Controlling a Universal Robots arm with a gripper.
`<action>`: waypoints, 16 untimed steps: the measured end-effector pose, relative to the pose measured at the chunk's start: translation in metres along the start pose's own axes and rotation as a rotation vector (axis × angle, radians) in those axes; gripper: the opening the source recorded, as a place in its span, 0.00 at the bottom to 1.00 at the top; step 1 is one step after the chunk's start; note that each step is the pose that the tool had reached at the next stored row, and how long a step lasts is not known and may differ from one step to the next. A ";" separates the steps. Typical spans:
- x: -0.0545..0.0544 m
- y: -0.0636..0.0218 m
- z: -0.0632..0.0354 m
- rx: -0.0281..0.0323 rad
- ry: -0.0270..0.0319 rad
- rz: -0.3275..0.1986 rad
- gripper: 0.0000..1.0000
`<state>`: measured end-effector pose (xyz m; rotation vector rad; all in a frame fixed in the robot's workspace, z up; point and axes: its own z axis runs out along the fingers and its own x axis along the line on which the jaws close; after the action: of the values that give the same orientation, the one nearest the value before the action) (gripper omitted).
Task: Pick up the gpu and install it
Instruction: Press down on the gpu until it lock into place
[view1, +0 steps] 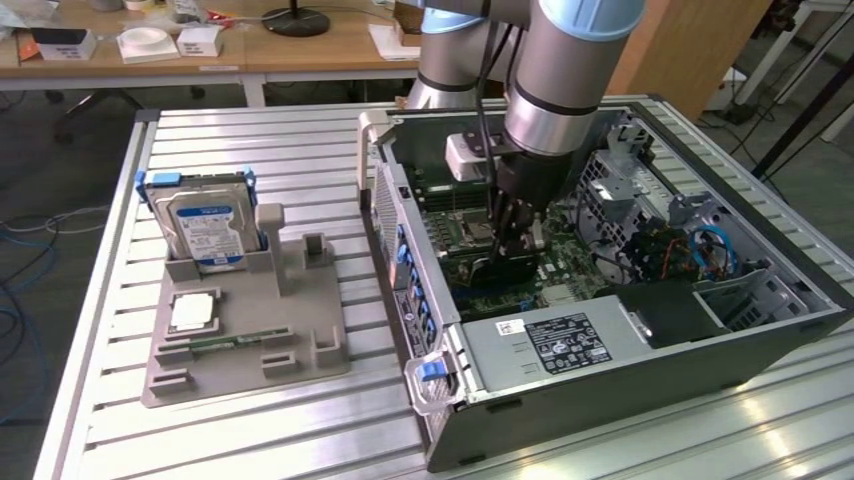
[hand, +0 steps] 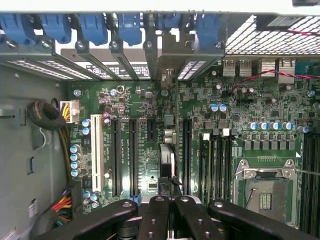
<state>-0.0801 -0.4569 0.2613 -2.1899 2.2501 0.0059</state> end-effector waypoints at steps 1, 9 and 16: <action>0.000 0.0000 0.0006 0.0000 -0.0001 0.000 0.11; 0.000 0.0000 -0.0109 -0.0001 -0.0002 0.000 0.11; 0.000 0.0102 -0.0214 -0.0001 -0.0002 0.000 0.11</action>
<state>-0.0903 -0.4570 0.2827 -2.1898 2.2500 0.0063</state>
